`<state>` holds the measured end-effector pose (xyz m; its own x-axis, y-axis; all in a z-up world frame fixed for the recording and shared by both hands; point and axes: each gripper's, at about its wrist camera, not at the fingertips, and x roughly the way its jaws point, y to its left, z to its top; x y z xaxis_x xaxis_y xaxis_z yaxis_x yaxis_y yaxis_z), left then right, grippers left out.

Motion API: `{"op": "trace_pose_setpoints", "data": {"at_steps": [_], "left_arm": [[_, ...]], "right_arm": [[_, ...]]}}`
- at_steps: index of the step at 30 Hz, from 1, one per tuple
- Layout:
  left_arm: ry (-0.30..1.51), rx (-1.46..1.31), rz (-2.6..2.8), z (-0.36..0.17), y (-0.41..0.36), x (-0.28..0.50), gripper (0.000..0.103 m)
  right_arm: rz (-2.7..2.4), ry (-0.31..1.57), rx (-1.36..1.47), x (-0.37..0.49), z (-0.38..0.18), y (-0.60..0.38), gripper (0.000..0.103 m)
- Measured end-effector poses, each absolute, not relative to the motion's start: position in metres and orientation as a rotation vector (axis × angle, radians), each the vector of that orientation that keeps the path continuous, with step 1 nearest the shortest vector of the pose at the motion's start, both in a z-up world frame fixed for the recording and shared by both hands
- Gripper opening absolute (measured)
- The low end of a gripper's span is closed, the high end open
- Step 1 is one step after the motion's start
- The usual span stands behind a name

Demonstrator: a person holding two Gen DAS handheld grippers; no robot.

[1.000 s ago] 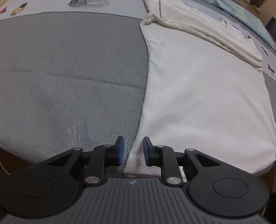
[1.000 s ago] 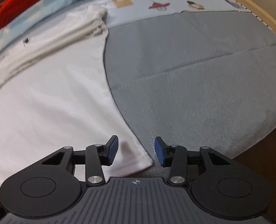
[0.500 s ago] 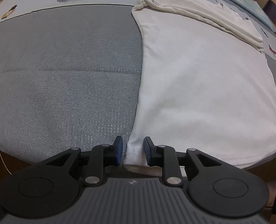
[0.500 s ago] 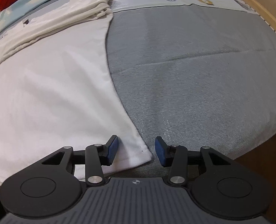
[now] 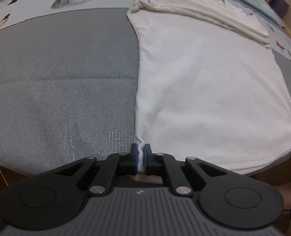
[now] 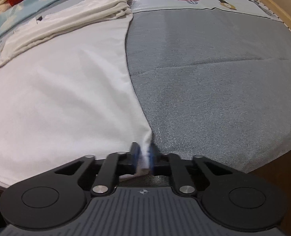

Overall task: Fold small clothes
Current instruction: 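Grasp the hem with both grippers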

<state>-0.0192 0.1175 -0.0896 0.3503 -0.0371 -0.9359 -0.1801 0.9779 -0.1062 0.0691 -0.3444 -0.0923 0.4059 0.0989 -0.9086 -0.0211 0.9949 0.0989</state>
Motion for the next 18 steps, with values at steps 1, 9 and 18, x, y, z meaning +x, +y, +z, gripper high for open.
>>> {"op": "trace_pose_setpoints", "data": {"at_steps": [1,9,18], "left_arm": [[1.192,-0.219,0.091,-0.084,0.119,-0.021,0.005],[1.246,-0.226,0.079,-0.090,0.118,-0.022,0.007],[1.254,-0.194,0.085,-0.095,0.115,-0.023,0.012]], "right_arm": [[0.076,1.143,0.105,0.069,-0.089,-0.347,0.006],[0.054,1.166,0.222,0.068,-0.085,-0.364,0.009],[0.049,1.195,0.122,0.072,-0.095,-0.351,0.014]]}}
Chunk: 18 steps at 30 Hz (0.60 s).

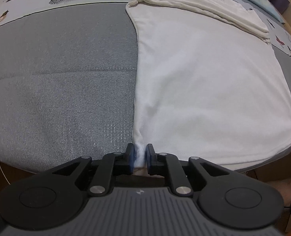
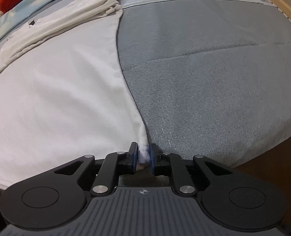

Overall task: Fold small clothes
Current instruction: 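Grasp the hem with both grippers, then lift the hem with both grippers and fold it toward the collar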

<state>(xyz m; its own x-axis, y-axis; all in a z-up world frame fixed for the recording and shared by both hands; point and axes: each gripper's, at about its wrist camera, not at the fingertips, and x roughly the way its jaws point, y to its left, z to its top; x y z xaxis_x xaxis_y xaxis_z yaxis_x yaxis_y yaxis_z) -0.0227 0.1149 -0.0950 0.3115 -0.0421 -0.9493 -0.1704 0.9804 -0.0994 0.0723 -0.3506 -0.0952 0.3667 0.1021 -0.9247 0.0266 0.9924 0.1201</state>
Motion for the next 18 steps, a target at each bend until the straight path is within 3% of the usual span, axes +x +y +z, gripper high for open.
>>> {"op": "trace_pose_setpoints", "data": {"at_steps": [9,18], "left_arm": [[1.191,-0.151,0.067,-0.075,0.107,-0.030,0.006],[1.024,-0.104,-0.048,0.005,0.095,-0.059,0.006]], "right_arm": [[0.071,1.115,0.144,0.065,-0.076,-0.352,0.007],[0.179,0.917,0.329,0.044,-0.002,-0.376,0.006]]}}
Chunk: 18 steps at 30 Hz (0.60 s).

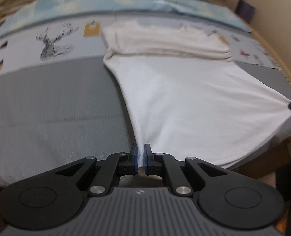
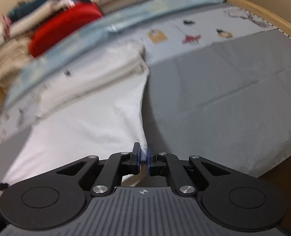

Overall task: Fold small clothes
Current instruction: 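Lift the hem with both grippers and fold it toward the collar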

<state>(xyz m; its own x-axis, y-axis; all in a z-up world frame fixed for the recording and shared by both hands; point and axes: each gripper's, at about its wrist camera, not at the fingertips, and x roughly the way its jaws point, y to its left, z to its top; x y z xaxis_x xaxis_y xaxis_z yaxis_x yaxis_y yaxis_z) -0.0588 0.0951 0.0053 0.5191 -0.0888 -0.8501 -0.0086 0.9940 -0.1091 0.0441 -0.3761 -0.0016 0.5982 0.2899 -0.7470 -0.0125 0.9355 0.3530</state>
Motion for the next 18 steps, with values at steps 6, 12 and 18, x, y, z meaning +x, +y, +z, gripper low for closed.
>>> {"op": "trace_pose_setpoints", "data": {"at_steps": [6,12,18], "left_arm": [[0.966,-0.132,-0.138,0.053,0.107,-0.114,0.005],[0.930,-0.211,-0.170,0.082,0.131,-0.157,0.005],[0.929,-0.230,-0.121,0.065,0.152,-0.092,0.005]], "right_arm": [[0.258,0.858,0.402,0.005,0.050,-0.404,0.006],[0.310,0.823,0.482,-0.050,0.086,-0.437,0.006],[0.277,0.830,0.504,-0.027,0.073,-0.435,0.006]]}}
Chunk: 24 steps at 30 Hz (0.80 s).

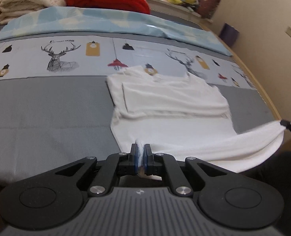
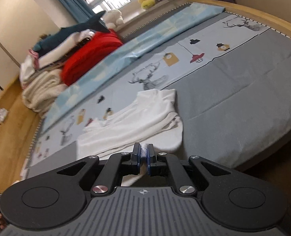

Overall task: Fold small clothes
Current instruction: 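Lift the hem with both grippers and fold it toward the collar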

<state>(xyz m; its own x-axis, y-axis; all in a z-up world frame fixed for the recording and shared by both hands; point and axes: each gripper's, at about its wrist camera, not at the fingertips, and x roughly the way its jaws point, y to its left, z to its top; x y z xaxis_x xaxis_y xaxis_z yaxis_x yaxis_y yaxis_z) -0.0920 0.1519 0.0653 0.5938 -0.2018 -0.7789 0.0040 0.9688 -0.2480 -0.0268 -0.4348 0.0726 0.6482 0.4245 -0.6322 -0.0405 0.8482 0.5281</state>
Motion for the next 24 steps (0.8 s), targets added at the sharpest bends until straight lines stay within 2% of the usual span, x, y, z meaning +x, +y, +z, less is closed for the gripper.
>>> {"op": "trace_pose_setpoints", "data": {"at_steps": [7,9,11,15,17,21,24], "left_arm": [[1.012,-0.209,-0.072,0.013,0.170,0.054,0.006],[1.002,-0.236,-0.031,-0.002,0.177,0.083,0.011],[0.981,-0.322,0.038,-0.016,0.191,0.095,0.018],[1.023,-0.432,0.059,-0.026,0.205,0.101,0.019],[1.038,-0.376,0.014,-0.027,0.196,0.105,0.029],[1.100,-0.214,-0.022,-0.044,0.176,0.107,0.030],[1.085,-0.215,-0.015,-0.050,0.176,0.107,0.031]], "right_arm": [[0.173,0.940,0.438,0.106,0.019,-0.409,0.005],[0.137,0.960,0.438,0.143,0.005,-0.401,0.006],[0.115,0.931,0.440,0.167,-0.008,-0.396,0.007],[0.012,0.988,0.419,0.186,-0.037,-0.397,0.010],[0.007,0.951,0.480,0.188,-0.033,-0.404,0.010],[-0.006,0.938,0.473,0.189,-0.032,-0.411,0.015],[0.003,0.974,0.446,0.188,-0.040,-0.413,0.016]]}}
